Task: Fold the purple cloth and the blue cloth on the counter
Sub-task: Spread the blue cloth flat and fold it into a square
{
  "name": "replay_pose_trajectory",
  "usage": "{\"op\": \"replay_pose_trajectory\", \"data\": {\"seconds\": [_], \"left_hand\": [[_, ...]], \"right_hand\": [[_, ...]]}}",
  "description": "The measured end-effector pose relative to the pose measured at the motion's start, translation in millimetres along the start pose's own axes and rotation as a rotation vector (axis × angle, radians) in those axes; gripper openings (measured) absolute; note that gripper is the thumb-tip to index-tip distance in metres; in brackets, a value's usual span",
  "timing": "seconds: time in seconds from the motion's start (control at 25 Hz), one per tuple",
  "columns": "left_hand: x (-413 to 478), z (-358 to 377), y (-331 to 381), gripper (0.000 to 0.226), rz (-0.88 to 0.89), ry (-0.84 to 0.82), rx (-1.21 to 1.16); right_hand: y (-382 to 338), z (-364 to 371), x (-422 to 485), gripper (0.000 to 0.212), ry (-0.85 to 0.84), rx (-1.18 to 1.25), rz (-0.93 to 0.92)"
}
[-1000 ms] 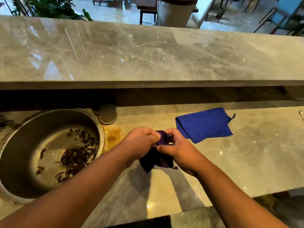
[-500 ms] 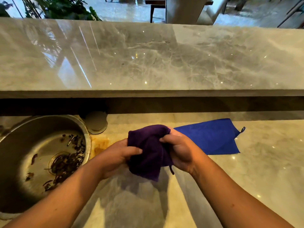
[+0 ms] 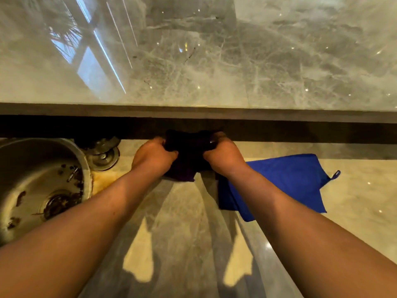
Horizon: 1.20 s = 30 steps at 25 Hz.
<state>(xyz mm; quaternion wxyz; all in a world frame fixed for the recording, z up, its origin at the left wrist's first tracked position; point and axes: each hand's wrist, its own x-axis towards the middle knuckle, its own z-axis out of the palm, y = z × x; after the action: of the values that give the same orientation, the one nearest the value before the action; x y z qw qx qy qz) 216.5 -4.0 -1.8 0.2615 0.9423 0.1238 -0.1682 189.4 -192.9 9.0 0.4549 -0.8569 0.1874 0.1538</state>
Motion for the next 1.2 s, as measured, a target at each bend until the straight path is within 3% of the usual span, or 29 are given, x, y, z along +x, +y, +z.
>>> {"op": "replay_pose_trajectory", "data": {"seconds": [0.08, 0.16, 0.2, 0.28, 0.36, 0.44, 0.56, 0.64, 0.76, 0.92, 1.04, 1.12, 1.2], "left_hand": [[-8, 7, 2, 0.055, 0.076, 0.116, 0.124], [-34, 20, 11, 0.049, 0.322, 0.210, 0.165], [-50, 31, 19, 0.043, 0.454, 0.167, 0.166], [-78, 58, 40, 0.037, 0.675, -0.075, 0.187], [-98, 91, 64, 0.048, 0.803, -0.308, 0.300], [-110, 116, 85, 0.062, 0.863, -0.379, 0.485], [-112, 133, 102, 0.050, 0.901, -0.294, 0.683], [-110, 134, 110, 0.033, 0.914, -0.230, 0.718], [-107, 126, 111, 0.030, 0.880, -0.244, 0.680], [-105, 88, 93, 0.034, 0.820, -0.369, 0.378], [-107, 36, 69, 0.031, 0.647, -0.434, 0.076], [-104, 8, 57, 0.034, 0.546, -0.494, -0.180], [-103, -35, 17, 0.038, 0.499, -0.450, -0.326]], "right_hand": [[17, -13, -7, 0.045, 0.050, -0.178, -0.134], [50, -38, -23, 0.028, 0.125, -0.352, -0.266], [70, -53, -32, 0.027, 0.139, -0.444, -0.278], [112, -85, -50, 0.032, 0.136, -0.646, -0.199], [149, -114, -67, 0.045, 0.119, -0.786, -0.106], [172, -133, -76, 0.061, 0.050, -0.819, -0.090], [183, -144, -76, 0.060, 0.016, -0.876, -0.176], [185, -144, -72, 0.045, 0.068, -0.931, -0.218], [180, -143, -74, 0.027, 0.128, -0.880, -0.241], [163, -144, -96, 0.023, 0.219, -0.585, -0.224], [134, -132, -115, 0.022, 0.238, -0.372, -0.201], [114, -124, -122, 0.018, 0.200, -0.205, -0.187], [65, -85, -135, 0.020, 0.020, -0.126, -0.248]]}}
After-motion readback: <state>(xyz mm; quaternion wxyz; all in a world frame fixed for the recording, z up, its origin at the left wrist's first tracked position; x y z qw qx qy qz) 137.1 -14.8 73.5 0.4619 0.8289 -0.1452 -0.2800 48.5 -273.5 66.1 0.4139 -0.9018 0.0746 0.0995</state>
